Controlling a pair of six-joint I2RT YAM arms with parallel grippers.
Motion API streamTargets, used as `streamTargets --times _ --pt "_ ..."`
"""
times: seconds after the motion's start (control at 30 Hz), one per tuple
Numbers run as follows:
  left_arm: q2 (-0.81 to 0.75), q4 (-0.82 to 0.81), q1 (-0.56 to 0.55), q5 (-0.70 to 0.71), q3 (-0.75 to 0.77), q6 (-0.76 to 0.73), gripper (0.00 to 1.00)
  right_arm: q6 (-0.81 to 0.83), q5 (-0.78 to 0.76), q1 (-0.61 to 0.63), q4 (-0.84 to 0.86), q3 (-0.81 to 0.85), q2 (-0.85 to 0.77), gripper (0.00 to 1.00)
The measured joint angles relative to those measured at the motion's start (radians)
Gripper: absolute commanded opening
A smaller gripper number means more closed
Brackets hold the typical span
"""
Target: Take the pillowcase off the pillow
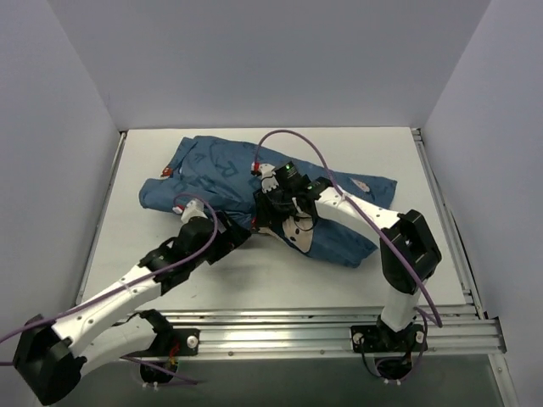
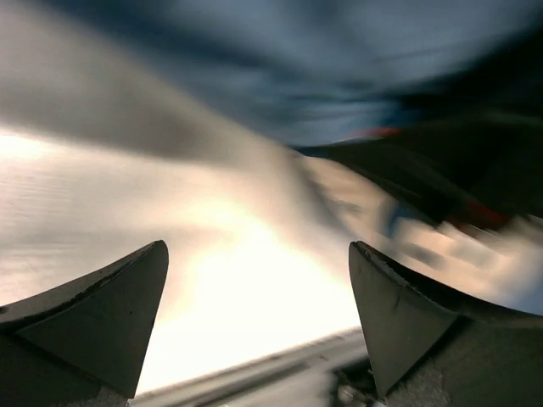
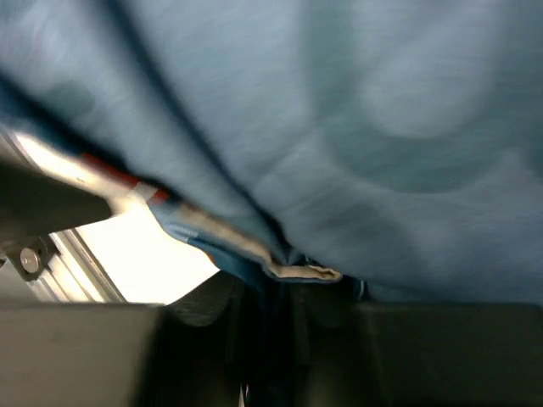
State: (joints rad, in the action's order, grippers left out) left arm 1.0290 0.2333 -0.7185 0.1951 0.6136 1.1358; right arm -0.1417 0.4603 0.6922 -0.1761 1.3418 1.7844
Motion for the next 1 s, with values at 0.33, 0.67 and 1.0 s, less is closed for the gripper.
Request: streamTargets --times 0.33,0.67,1.0 --pt "-0.364 0.385 -0.013 0.117 0.176 -0.126 0.94 -0.095 -0.121 0.113 -0.080 -0.040 -0.200 0.85" --pt "0.083 0.397 0.173 0.154 0.612 -0.444 0.94 -0.211 -0.471 0.077 -0.102 -0.222 -0.532 0.90" --pt "0.393 0.273 0.242 0.081 0.636 -0.509 0.94 -0.243 -0.634 -0.089 0.014 -0.359 -0.562 0.88"
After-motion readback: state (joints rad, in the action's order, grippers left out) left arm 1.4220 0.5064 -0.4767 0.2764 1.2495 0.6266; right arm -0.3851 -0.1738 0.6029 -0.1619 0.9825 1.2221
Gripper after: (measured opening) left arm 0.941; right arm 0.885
